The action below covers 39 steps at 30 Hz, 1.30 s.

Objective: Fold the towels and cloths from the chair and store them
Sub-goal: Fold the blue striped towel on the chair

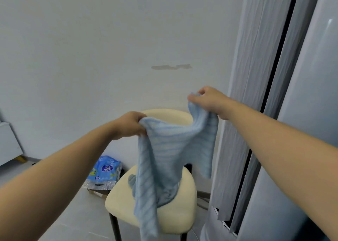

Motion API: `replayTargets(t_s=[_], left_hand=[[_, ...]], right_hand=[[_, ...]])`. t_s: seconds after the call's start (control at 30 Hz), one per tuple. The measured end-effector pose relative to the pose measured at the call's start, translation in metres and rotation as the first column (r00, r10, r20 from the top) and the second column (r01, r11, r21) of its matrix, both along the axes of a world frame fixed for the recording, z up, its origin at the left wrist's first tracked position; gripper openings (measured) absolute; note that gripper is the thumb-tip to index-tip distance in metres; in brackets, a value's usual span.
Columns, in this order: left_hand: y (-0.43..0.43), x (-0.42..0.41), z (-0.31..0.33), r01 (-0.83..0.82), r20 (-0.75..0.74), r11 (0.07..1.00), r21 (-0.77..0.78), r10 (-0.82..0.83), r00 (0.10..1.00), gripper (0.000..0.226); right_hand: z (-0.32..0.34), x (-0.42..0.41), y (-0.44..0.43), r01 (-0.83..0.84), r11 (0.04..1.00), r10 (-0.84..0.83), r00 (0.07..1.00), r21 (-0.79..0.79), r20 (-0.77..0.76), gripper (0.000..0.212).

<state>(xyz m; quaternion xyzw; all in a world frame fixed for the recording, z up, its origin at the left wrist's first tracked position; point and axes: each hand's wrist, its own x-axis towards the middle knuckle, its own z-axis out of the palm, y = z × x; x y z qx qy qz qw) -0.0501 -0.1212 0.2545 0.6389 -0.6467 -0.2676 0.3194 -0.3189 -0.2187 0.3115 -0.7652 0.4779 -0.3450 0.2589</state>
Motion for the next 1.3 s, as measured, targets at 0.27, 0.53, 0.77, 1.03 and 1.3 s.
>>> replayTargets(t_s=[0.27,0.53,0.77,1.03,1.3], left_hand=[[0.006,-0.045,0.043,0.014,-0.242,0.963,-0.268,-0.081,0.967,0.043],[0.004,-0.055,0.035,0.019,-0.025,0.939,-0.342,-0.03,0.999,0.03],[0.004,-0.051,0.032,0.04,0.311,0.913,-0.405,0.096,0.945,0.031],[-0.005,-0.033,0.021,0.149,0.554,0.913,-0.38,0.095,0.827,0.027],[-0.007,-0.035,0.015,0.173,0.639,0.895,-0.41,0.147,0.755,0.019]], right_hand=[[-0.045,0.025,0.025,-0.216,0.966,0.243,0.943,0.14,-0.225,0.064],[-0.078,0.06,0.044,-0.401,0.901,0.361,0.905,0.166,0.226,0.028],[-0.078,0.059,0.042,-0.326,0.914,0.315,0.946,0.243,0.082,0.041],[-0.079,0.051,0.037,-0.309,0.91,0.285,0.95,0.276,0.126,0.037],[-0.079,0.051,0.029,-0.141,0.989,0.142,0.99,0.034,-0.006,0.025]])
